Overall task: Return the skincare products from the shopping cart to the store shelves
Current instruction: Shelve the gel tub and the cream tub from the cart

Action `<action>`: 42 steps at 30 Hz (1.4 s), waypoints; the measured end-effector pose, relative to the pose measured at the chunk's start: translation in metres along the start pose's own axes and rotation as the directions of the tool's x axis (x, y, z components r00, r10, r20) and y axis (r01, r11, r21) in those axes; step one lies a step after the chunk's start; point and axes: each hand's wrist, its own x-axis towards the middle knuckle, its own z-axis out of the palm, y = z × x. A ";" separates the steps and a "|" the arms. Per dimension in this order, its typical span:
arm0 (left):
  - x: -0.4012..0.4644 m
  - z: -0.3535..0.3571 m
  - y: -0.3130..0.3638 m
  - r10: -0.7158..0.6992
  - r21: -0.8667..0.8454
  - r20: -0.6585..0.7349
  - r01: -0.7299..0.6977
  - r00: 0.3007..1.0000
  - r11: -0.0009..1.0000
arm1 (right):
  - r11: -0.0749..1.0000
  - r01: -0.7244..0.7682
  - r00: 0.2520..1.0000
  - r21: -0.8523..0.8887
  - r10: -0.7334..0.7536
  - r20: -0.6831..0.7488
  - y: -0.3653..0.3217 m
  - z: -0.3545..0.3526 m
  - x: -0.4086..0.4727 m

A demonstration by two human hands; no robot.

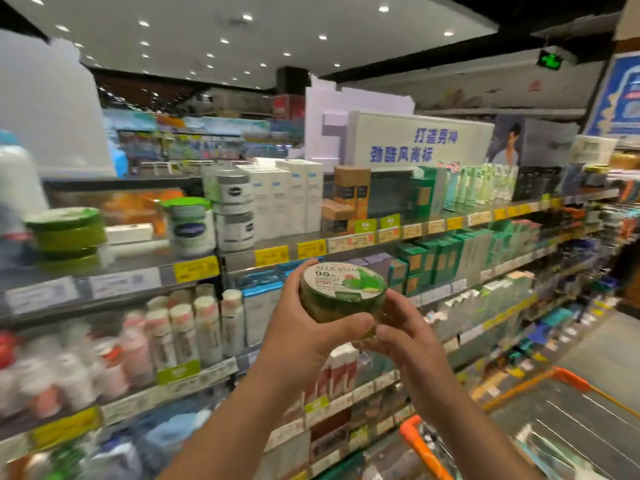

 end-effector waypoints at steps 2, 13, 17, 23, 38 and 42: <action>-0.001 -0.028 0.011 0.023 -0.002 -0.036 -0.023 0.999 1.000 | 1.000 0.013 0.998 0.000 -0.013 0.069 0.000 0.027 0.010; -0.003 -0.200 0.059 0.107 0.110 -0.211 -0.085 0.972 0.990 | 0.995 0.099 0.934 -0.004 -0.091 0.346 0.015 0.211 0.058; -0.001 -0.252 0.074 0.131 0.100 -0.237 -0.110 0.963 0.989 | 0.992 0.128 0.919 -0.020 -0.111 0.377 0.017 0.265 0.074; 0.006 -0.320 0.092 0.146 0.137 -0.268 -0.112 0.952 0.984 | 0.978 0.206 0.910 -0.038 -0.177 0.374 0.019 0.340 0.095; 0.044 -0.372 0.121 0.275 0.208 -0.335 -0.214 0.901 0.954 | 0.937 0.341 0.849 -0.082 -0.269 0.455 -0.001 0.419 0.152; 0.056 -0.378 0.122 0.314 0.281 -0.339 -0.223 0.887 0.933 | 0.927 0.368 0.848 -0.073 -0.303 0.435 -0.002 0.427 0.172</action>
